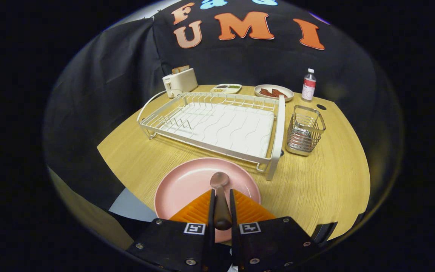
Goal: Take the plate from the dish rack, then take the spoon from the basket and place it into the plate.
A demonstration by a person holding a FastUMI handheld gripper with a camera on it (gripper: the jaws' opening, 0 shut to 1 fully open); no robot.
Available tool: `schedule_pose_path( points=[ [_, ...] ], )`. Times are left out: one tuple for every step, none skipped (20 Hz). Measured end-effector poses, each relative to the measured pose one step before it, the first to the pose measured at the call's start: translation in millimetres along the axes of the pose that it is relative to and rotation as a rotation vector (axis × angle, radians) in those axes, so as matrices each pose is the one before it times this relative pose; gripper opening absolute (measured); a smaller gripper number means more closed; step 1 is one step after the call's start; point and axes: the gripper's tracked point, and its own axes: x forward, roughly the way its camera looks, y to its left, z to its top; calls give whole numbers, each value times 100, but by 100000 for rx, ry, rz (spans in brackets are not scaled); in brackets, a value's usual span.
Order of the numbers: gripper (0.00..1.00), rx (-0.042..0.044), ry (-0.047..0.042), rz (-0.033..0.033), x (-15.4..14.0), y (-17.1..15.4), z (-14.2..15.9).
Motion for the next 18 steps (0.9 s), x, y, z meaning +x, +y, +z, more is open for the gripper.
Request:
schedule_pose_path(
  points=[
    [19,-167,1005,-109,-10,95,-266],
    [20,333,860,139,86,18,-150],
    [20,467,377,170,36,-86,117],
    [19,260,-296,3,-53,-61,390],
    [19,27,-1227,-67,-268,11,654],
    [19,-75,-1582,-135,-309,-27,948],
    [19,217,-1580,-83,-425,57,855],
    [20,262,-2435,257,-445,51,1408],
    [20,54,-3415,-3,-540,58,1631],
    [22,-211,-3410,-295,-521,-95,1712],
    [23,-724,-3389,-614,-415,-59,1639],
    [25,-1012,-3813,-968,-456,-268,1813],
    [26,-643,-3591,-465,-368,-105,1785],
    [27,-633,-3766,-683,-295,-107,1686],
    [28,-843,-4297,-1160,-153,-278,1631],
    [30,-1493,-3072,-2475,18,-668,1107],
    [30,-753,-1412,-2523,90,-670,639],
    [33,251,-1123,-1602,12,-181,483]
  ],
)
